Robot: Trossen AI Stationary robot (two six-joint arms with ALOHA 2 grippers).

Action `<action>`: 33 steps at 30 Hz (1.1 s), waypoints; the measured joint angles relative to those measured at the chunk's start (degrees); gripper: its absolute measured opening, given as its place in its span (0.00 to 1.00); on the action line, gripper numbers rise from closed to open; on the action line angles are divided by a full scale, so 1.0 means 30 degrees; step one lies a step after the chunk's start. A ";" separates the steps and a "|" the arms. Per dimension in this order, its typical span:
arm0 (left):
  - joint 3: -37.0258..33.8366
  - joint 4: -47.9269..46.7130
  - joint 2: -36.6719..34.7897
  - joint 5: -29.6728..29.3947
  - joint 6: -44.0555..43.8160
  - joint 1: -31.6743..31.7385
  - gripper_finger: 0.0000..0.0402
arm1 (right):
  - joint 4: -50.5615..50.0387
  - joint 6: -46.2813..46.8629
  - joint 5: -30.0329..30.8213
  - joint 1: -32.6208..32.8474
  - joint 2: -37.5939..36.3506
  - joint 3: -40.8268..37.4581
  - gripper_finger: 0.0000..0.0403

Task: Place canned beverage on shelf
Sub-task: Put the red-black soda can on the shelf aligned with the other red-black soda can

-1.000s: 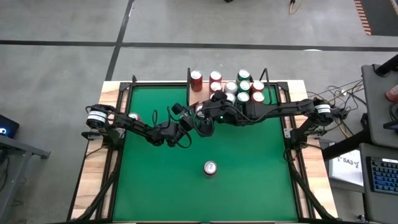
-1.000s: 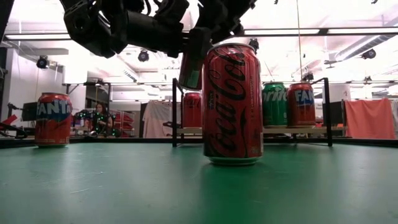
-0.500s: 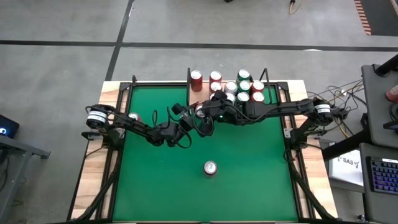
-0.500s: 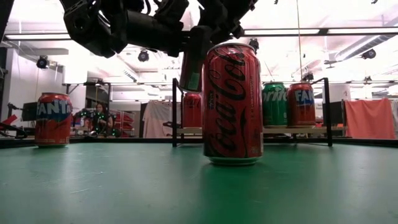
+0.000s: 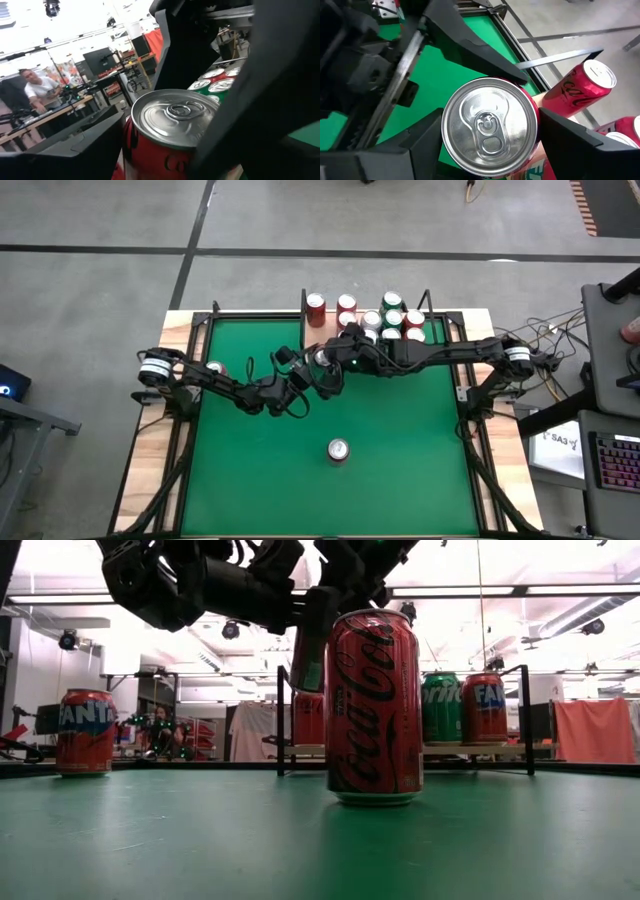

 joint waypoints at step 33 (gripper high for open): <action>-0.0029 -0.1747 -0.0192 -0.1654 0.0506 -0.0069 0.98 | 0.0113 0.0265 -0.1140 -0.1626 0.0663 -0.0015 0.68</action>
